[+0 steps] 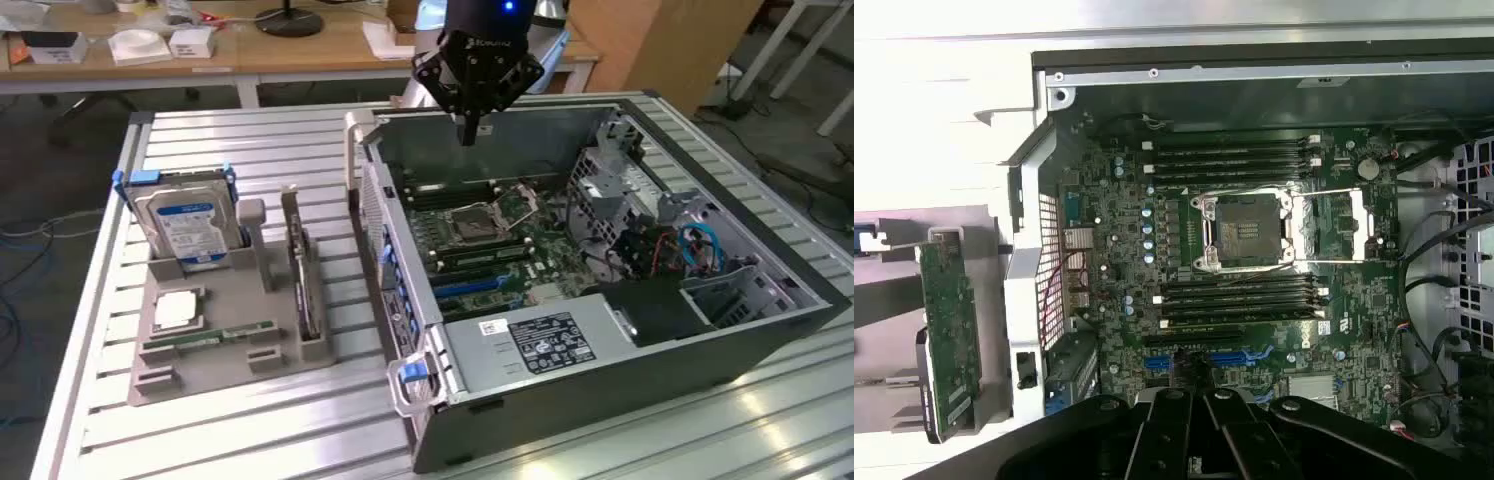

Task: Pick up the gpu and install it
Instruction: 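Reach for the gpu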

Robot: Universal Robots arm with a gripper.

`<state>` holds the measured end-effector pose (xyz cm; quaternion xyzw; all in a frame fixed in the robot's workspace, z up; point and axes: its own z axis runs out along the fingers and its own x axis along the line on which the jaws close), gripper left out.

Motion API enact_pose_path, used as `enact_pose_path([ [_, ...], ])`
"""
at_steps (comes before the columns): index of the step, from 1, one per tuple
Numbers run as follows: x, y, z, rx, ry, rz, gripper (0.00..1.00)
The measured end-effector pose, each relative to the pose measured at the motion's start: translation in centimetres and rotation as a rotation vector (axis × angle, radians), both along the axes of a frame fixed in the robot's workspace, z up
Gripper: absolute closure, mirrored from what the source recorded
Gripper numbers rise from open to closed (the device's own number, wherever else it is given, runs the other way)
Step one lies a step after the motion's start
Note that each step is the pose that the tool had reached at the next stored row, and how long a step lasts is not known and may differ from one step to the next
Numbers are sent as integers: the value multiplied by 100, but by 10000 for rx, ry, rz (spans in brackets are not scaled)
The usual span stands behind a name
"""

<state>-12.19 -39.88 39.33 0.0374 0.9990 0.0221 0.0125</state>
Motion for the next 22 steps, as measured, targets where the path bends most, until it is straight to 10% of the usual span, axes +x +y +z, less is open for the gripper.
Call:
enact_pose_path([
  [22,-602,0,-2,0,-1,-1,90],
])
